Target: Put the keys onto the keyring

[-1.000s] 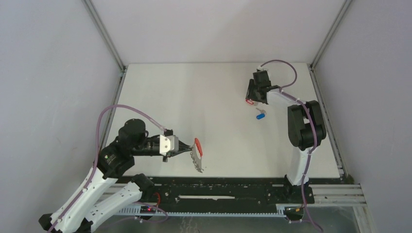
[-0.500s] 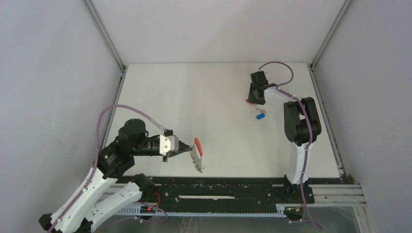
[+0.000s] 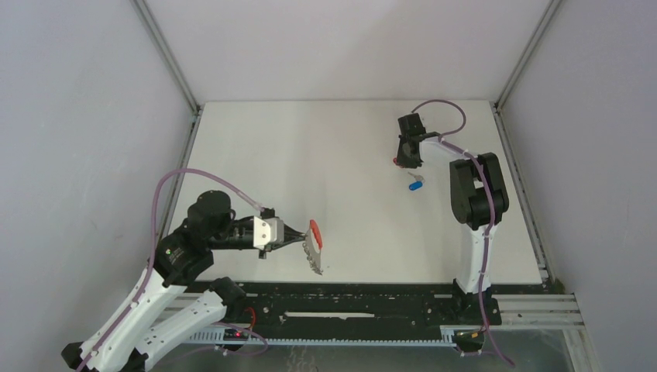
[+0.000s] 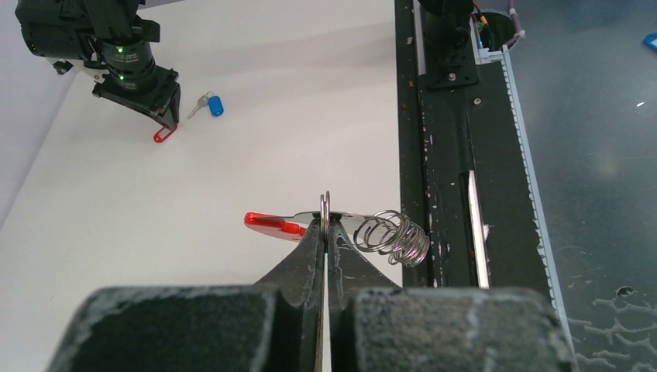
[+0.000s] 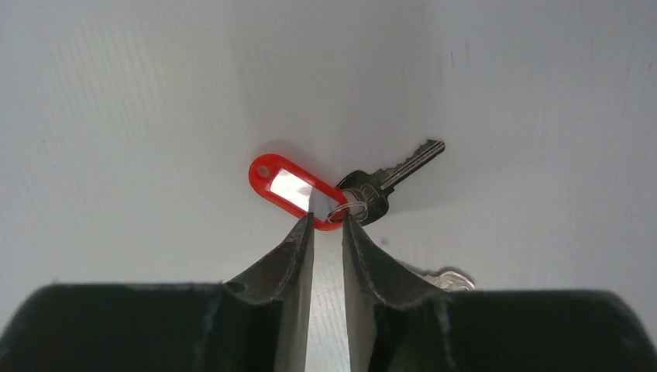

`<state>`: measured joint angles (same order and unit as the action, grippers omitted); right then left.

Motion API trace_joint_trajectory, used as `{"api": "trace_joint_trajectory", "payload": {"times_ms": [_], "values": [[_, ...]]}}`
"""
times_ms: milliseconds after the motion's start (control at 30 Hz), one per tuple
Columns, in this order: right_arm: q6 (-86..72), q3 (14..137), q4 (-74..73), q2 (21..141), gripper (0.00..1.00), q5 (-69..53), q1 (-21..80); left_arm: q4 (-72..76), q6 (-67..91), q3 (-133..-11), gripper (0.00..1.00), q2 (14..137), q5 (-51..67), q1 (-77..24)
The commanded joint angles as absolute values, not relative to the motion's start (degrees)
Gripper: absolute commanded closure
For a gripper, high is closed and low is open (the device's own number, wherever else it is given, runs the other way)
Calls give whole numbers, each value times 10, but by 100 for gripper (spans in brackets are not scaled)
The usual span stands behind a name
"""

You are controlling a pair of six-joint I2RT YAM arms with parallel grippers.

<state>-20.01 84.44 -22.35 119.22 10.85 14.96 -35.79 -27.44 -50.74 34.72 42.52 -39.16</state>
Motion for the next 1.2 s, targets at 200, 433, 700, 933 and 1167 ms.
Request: {"api": "trace_joint_trajectory", "payload": {"times_ms": [200, 433, 700, 933, 1167], "values": [[-208, 835, -209, 1173, 98, 105, 149, -357, -288, -534, 100, 344, 424, -393], [-180, 791, -177, 1112, 100, 96, 171, -359, -288, -538, 100, 349, 424, -393], [-170, 702, -141, 1021, 100, 57, 238, -361, -283, -541, 100, 347, 417, -394], [-235, 681, -122, 1023, 58, 64, 208, -362, -280, -540, 100, 345, 423, -394], [-272, 772, -163, 1086, 31, 65, 136, -362, -277, -543, 100, 347, 423, -394]]}}
